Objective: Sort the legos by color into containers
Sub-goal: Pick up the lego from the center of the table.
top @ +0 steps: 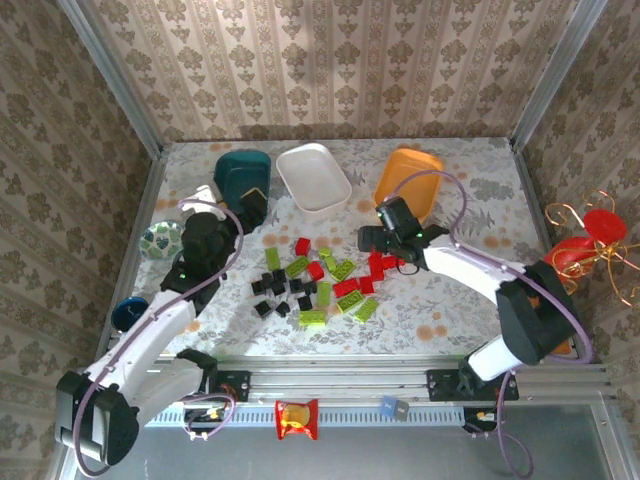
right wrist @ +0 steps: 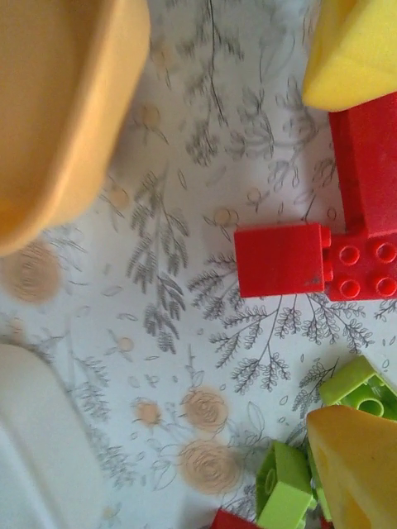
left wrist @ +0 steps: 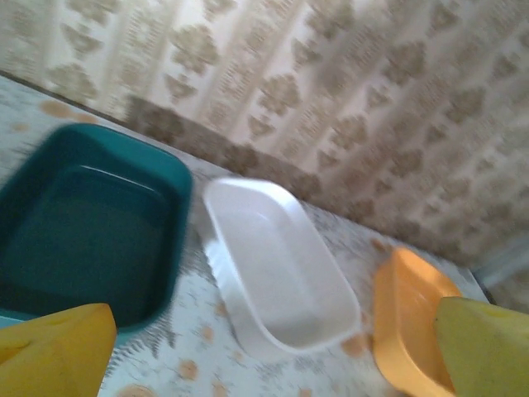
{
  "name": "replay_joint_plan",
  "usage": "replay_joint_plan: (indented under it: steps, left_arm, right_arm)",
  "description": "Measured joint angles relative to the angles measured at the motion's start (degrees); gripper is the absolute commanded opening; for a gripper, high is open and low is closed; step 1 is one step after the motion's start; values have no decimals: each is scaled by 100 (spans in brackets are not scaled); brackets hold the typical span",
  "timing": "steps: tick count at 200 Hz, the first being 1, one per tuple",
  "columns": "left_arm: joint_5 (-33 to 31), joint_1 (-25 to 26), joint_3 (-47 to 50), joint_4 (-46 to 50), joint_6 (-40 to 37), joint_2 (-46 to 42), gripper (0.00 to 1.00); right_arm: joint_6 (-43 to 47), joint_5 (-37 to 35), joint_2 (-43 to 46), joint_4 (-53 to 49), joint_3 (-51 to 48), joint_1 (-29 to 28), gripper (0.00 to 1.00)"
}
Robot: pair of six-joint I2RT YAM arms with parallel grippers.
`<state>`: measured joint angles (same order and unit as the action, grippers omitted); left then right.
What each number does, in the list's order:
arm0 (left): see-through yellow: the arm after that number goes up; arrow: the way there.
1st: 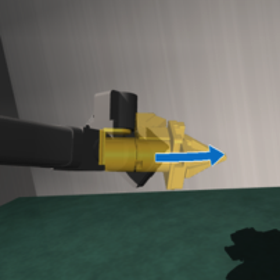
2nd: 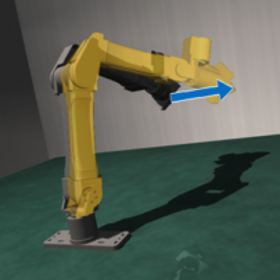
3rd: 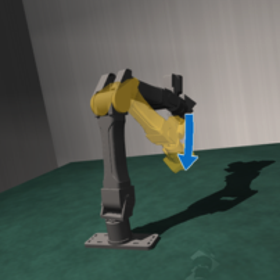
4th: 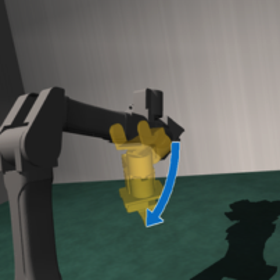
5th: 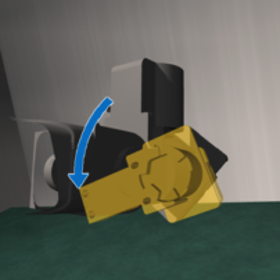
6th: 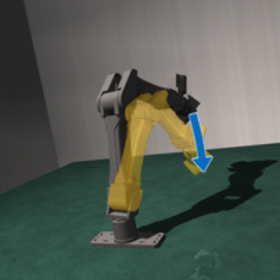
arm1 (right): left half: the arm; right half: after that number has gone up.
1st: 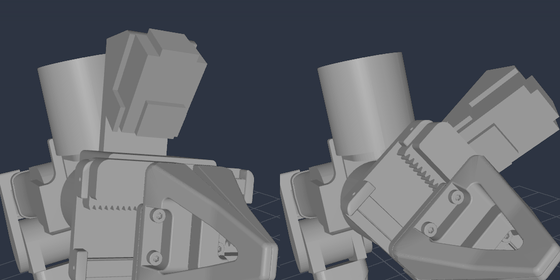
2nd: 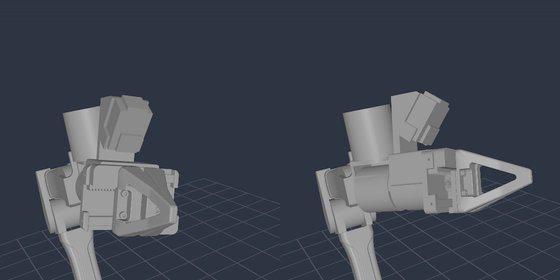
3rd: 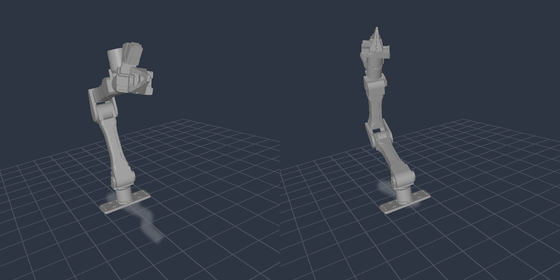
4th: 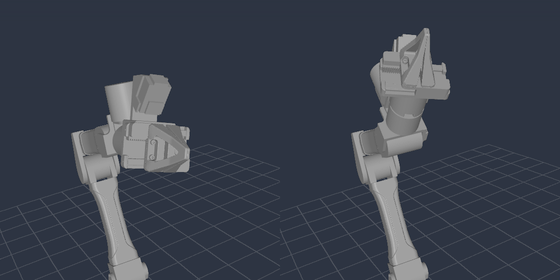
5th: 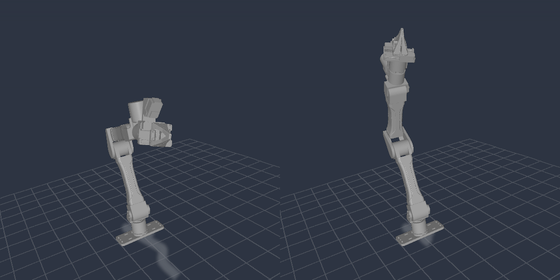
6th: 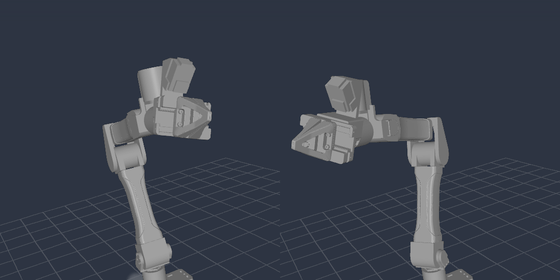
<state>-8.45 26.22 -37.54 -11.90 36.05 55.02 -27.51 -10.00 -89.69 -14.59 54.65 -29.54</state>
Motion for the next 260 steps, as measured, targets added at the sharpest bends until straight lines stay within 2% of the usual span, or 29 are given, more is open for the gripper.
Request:
replay_joint_plan:
  steps: [35,79,122,141,199,229,260]
  left_arm:
    - [625,299,625,-149,-4,-61,100]
    - [835,293,1080,-319,221,-72,100]
    - [1311,61,1156,-557,293,-74,100]
    - [1456,55,1032,-321,293,-35,100]
    - [1622,-157,540,122,343,341,100]
    - [1620,-157,555,245,358,308,100]
    - [1613,-155,553,649,293,208,100]
  right_arm:
    - [44,-57,-564,-76,153,-52,80]
    - [63,-286,-1034,-83,435,-52,71]
    - [85,-372,-1421,-85,743,-52,57]
    - [129,-369,-1443,-85,745,-52,48]
    - [212,-317,-1453,-55,745,-52,33]
    - [212,-278,-1305,57,667,-52,30]
    - [212,-249,-509,68,516,-48,30]
